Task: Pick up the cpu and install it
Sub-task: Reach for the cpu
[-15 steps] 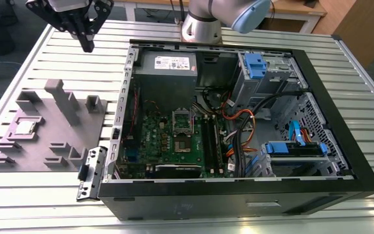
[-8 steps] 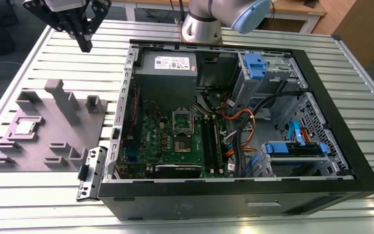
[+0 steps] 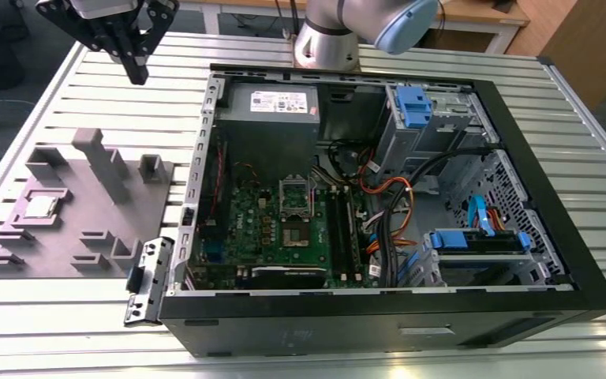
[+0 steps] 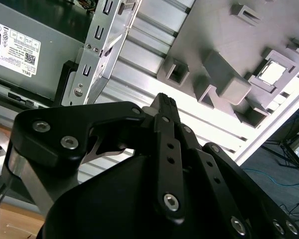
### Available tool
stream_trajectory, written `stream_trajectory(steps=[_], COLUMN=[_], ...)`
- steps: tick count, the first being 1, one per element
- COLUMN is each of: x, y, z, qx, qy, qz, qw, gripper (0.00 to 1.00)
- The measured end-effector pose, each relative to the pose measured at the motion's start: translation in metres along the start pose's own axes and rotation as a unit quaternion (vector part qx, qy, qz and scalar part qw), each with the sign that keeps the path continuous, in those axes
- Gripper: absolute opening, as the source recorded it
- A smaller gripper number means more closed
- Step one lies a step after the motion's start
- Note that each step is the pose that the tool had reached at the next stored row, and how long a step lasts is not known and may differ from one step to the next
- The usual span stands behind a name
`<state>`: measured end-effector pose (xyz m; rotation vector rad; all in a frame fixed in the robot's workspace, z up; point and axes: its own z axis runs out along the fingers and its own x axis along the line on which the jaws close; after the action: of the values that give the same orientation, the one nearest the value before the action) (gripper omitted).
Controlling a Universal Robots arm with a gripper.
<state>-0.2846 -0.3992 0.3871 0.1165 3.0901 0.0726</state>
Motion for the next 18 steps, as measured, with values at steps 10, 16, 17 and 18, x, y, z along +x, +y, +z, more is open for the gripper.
stream_trajectory(steps=[10,16,17,18], x=[0.0072,0.0127,0.0139,0.0149], y=[-0.0005,-0.0009,-0.001,-0.0011], z=[-0.0003,-0.0006,-0.0007,-0.0007], qx=[0.0,-0.0001,-0.0001,-0.0001], qy=[-0.0005,-0.0011,-0.0013,-0.0016], qz=[0.0,0.0,0.0,0.0], qw=[1.0,1.0,1.0,1.0], gripper=[0.11,0.11,0.11,0.11])
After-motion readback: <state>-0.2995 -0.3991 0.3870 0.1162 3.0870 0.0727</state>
